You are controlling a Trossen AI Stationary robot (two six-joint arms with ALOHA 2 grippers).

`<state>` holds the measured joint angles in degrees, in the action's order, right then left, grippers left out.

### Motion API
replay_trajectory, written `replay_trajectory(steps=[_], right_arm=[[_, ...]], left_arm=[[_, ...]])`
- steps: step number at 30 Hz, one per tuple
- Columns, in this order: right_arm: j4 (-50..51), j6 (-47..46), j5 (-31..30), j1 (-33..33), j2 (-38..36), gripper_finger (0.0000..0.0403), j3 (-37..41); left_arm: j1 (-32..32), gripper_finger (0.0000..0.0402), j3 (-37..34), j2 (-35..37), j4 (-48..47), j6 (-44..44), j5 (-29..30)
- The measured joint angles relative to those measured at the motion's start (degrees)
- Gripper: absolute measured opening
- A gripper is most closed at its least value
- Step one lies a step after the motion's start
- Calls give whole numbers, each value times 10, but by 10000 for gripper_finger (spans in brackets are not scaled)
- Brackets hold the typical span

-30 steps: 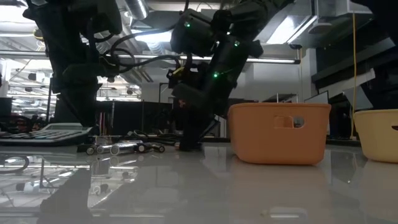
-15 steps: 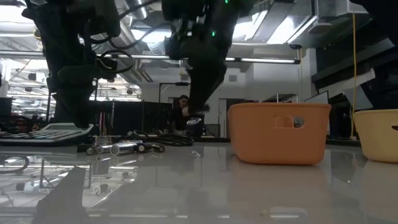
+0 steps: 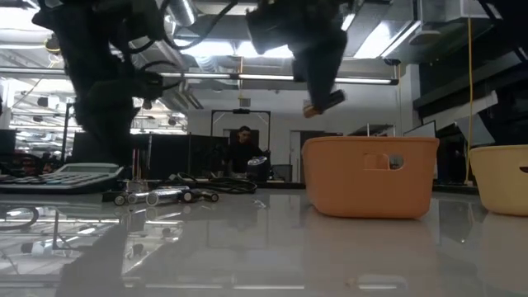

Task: Sort batteries
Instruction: Put the black battery into the orange bin, then put the silver battery into the yellow bin

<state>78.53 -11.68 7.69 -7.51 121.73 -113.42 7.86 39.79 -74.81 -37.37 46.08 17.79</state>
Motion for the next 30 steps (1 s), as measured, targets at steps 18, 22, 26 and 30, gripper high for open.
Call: replay_trajectory(steps=[18,22,26,30], right_arm=[[-29,5,-72,-68,0,107,73],[-46,6,-72,-67,0,129,79],[-43,-3,-72,-67,0,134,78],[-7,-10,-72,-68,0,128,78]], left_arm=[[0,157,0,-115,167,-58,56],[-1,157,0,-143,178,-60,57],[-1,157,1,-165,183,-60,64],[-1,156,2,-176,186,-58,69]])
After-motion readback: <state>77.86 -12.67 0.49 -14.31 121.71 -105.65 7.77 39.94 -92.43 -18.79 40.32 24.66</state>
